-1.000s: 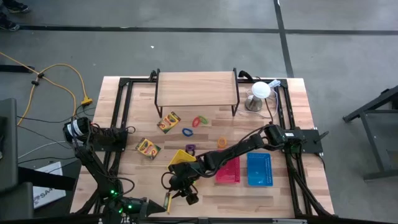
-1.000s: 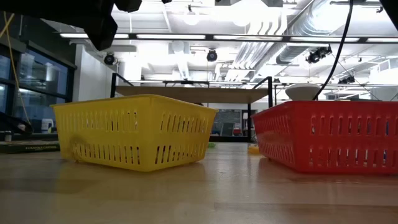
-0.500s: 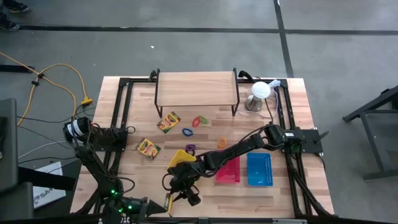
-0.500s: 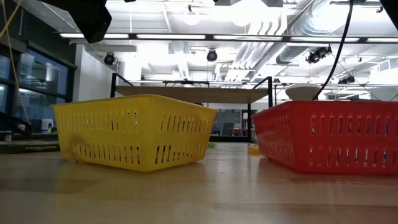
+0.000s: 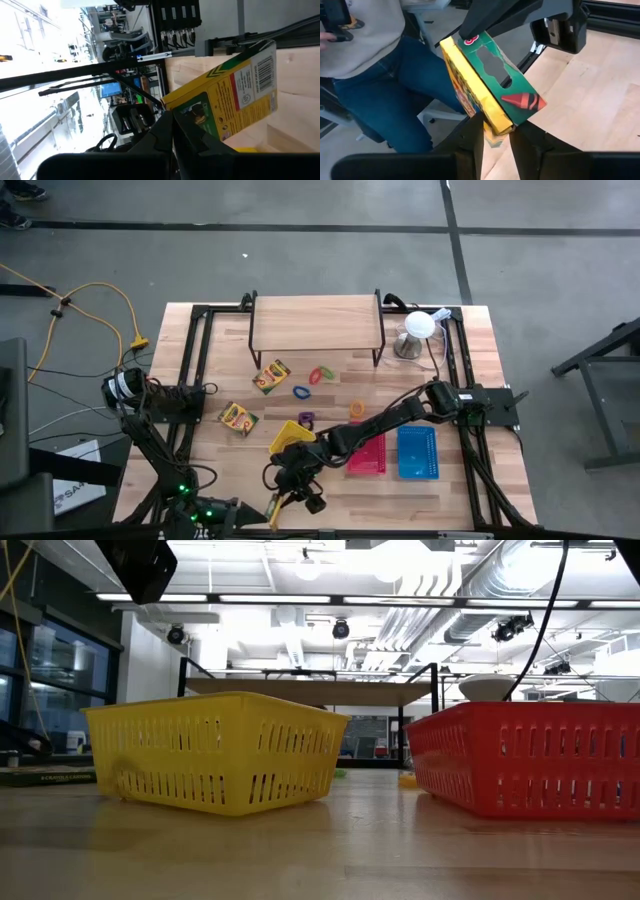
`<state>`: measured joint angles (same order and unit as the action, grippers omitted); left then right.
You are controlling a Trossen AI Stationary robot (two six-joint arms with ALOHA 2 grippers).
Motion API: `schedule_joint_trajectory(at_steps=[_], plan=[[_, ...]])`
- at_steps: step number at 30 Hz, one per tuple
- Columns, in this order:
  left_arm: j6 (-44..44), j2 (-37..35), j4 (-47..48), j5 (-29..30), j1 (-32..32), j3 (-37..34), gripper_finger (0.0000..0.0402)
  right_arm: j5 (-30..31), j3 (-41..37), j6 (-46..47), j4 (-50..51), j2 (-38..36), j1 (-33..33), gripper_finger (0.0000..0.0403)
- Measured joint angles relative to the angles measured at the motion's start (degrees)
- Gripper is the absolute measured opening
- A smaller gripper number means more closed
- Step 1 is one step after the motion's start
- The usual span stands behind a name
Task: Pick & Place Office Desk Supplies
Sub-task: Put the bottom crayon box into the red bin
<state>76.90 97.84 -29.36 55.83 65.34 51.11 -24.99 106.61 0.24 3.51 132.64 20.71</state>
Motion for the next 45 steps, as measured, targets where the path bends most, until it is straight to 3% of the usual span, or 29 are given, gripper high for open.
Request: schedule_joint_trajectory(at_steps=[17,32,45], plan=[[-1.8,0.0,1.1,0.3,0.0,0.0,0.0003,-1.1,0.0,-0.1,0.4,0.0,0.0,0.0032],[-1.9,0.0,1.6,0.5,-0.2,0.0,0.0093,-0.7,0.0,0.1,0.1,0.0,0.1,0.0032],[-1.9,0.0,1.5,1.6,-0.1,0.0,0.0104,-0.7,0.0,1.5,1.3,0.0,-0.1,0.0028]])
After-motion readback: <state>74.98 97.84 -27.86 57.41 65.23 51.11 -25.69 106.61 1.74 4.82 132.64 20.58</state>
